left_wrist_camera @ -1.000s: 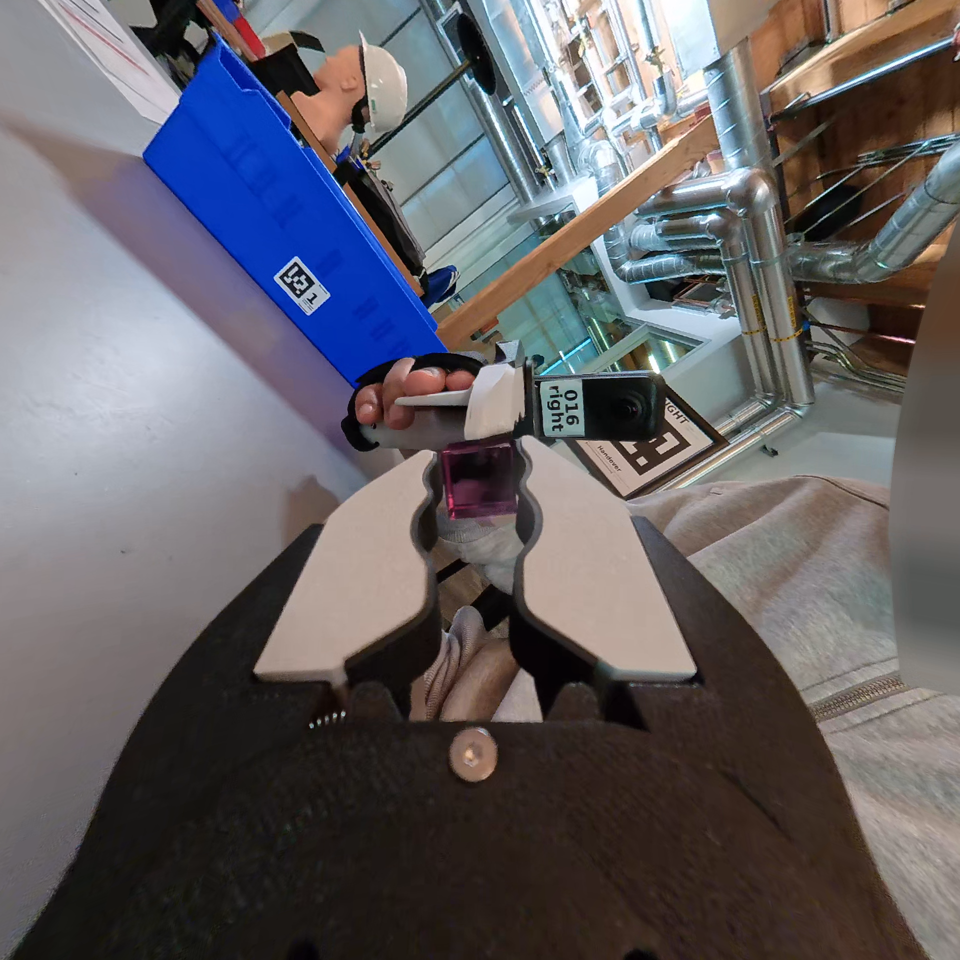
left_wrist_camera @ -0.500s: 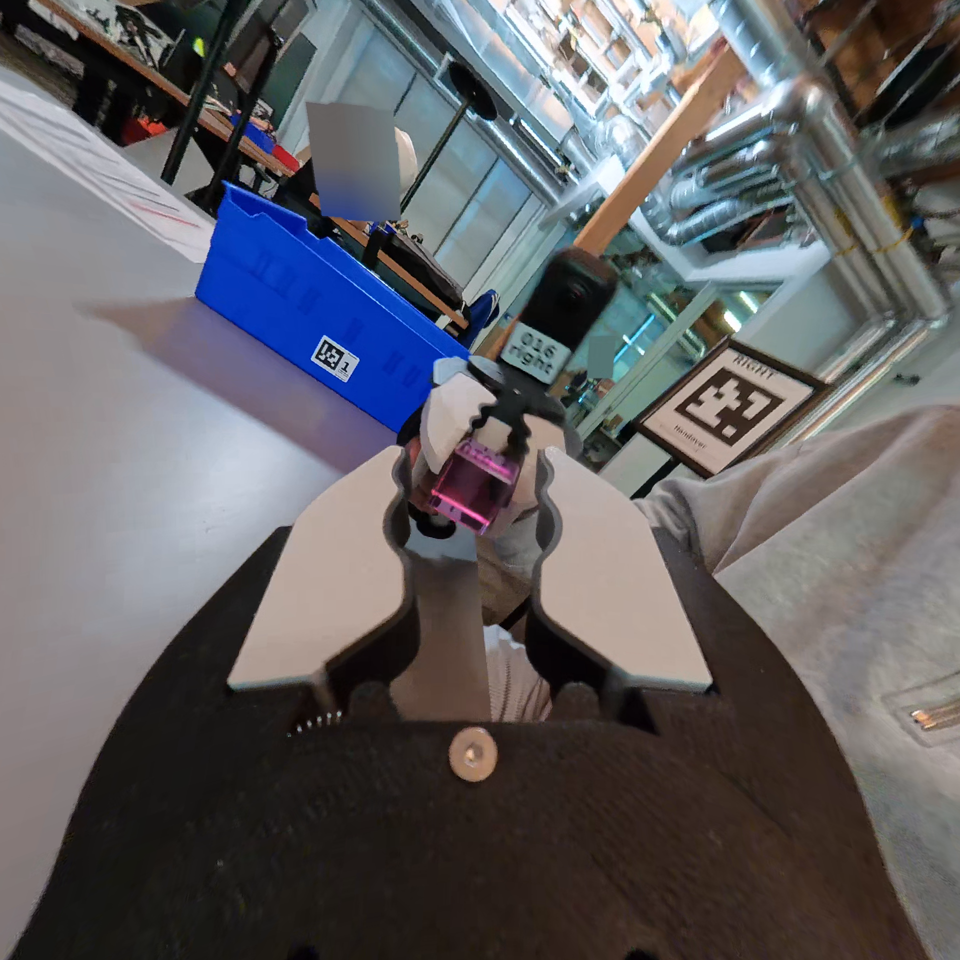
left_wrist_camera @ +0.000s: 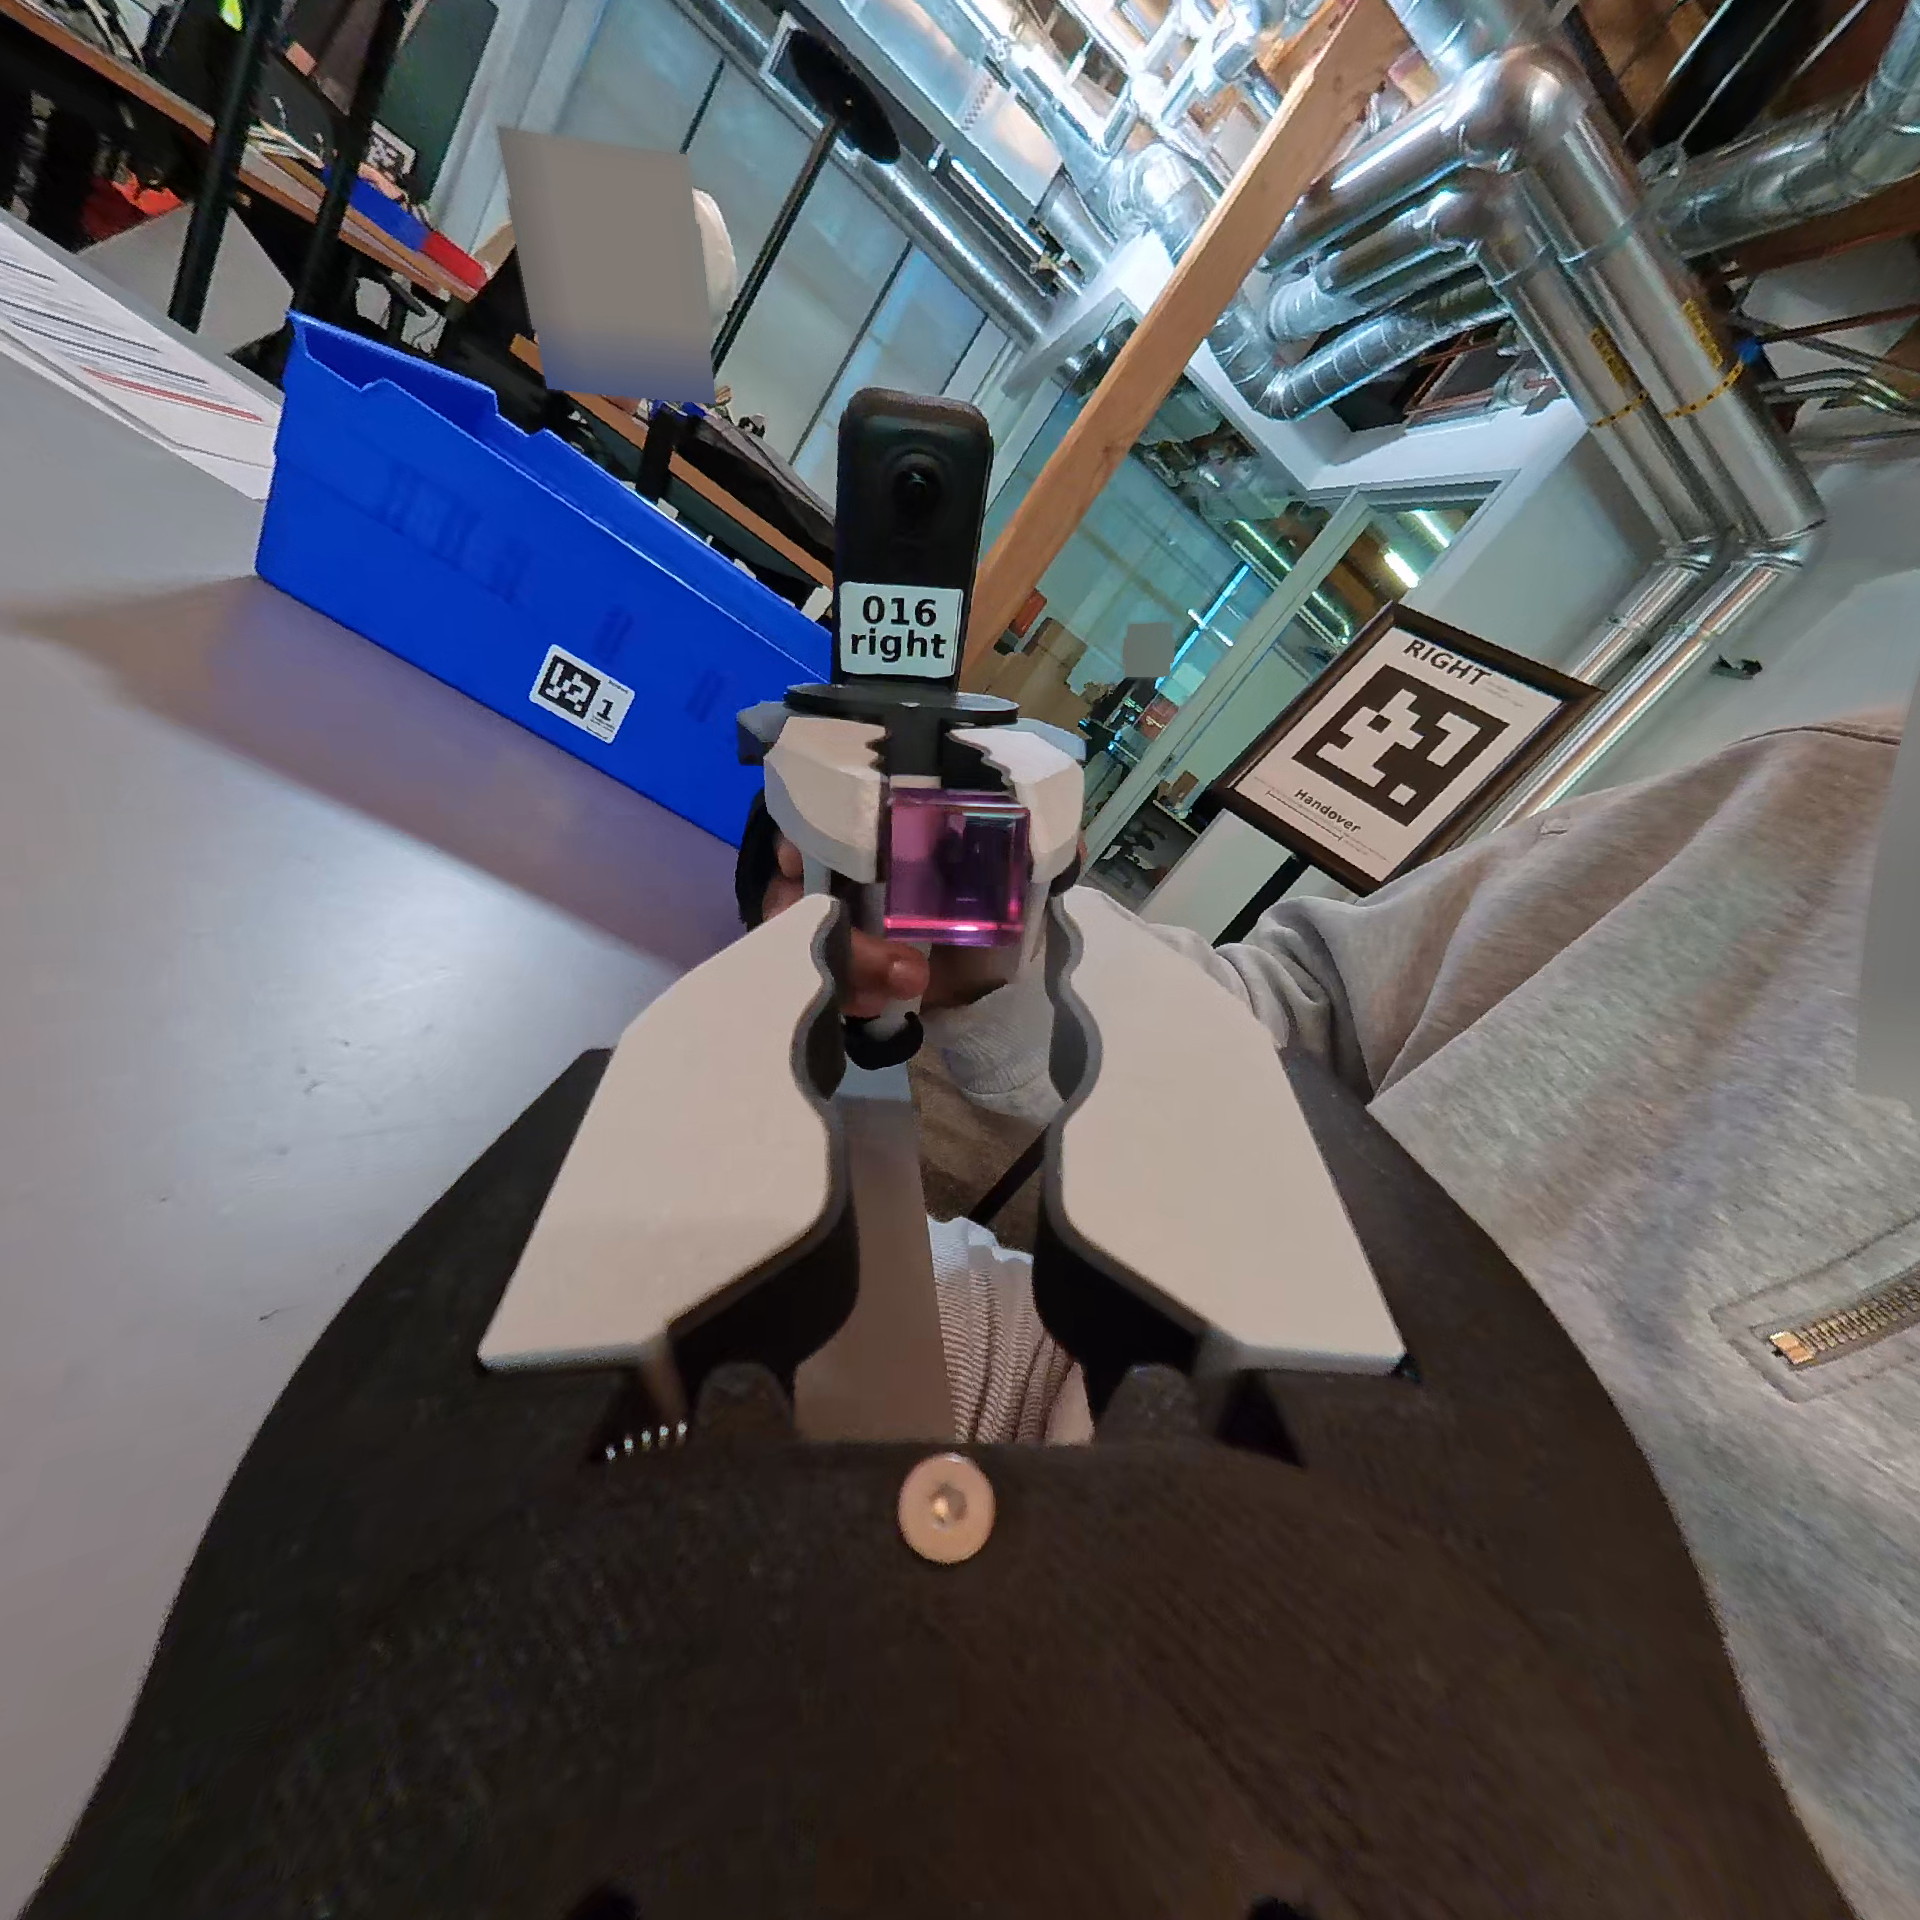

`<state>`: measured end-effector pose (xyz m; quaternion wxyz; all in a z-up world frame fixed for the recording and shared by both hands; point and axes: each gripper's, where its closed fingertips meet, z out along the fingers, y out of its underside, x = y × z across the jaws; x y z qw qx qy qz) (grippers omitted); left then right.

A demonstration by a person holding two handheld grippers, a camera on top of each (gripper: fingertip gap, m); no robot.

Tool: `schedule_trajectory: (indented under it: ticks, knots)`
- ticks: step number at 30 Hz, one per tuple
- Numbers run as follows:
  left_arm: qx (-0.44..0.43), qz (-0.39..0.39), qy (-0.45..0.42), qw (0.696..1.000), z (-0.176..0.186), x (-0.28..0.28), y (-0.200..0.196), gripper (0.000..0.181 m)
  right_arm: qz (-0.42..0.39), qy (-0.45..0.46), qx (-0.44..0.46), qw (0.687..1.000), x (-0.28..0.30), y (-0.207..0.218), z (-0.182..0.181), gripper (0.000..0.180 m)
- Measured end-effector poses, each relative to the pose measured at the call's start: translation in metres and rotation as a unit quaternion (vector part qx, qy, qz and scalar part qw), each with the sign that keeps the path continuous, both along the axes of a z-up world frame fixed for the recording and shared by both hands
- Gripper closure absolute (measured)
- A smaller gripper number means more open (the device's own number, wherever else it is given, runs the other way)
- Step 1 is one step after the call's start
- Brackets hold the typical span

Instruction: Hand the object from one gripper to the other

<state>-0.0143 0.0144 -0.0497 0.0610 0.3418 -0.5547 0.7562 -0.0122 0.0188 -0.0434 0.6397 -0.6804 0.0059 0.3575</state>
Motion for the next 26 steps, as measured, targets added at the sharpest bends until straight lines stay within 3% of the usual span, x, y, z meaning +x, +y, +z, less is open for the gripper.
schedule_trajectory:
  ticks: [3,9,13,17,21,26]
  knots:
    - [0.006,-0.004,0.005,1.0,-0.003,0.0,-0.001,0.154,0.003,-0.002,-0.011,1.0,-0.002,0.002,-0.004,0.154]
    - [0.009,-0.001,0.032,0.999,-0.009,0.003,0.003,0.154,-0.036,-0.032,0.0,0.999,0.006,0.007,-0.008,0.152]
    - [-0.019,0.01,0.055,0.998,-0.009,0.007,0.01,0.154,-0.12,-0.118,0.031,0.985,0.023,0.011,-0.006,0.123]
    - [-0.071,0.006,0.1,0.992,-0.01,0.011,0.019,0.154,-0.143,-0.246,0.069,0.956,0.02,0.01,-0.002,0.119]
    - [-0.122,-0.014,0.138,0.983,-0.01,0.012,0.023,0.154,-0.159,-0.396,0.097,0.899,0.012,0.015,-0.009,0.122]
    - [-0.113,-0.038,0.15,0.981,-0.014,0.008,0.014,0.154,-0.153,-0.461,0.08,0.87,0.005,0.021,-0.022,0.135]
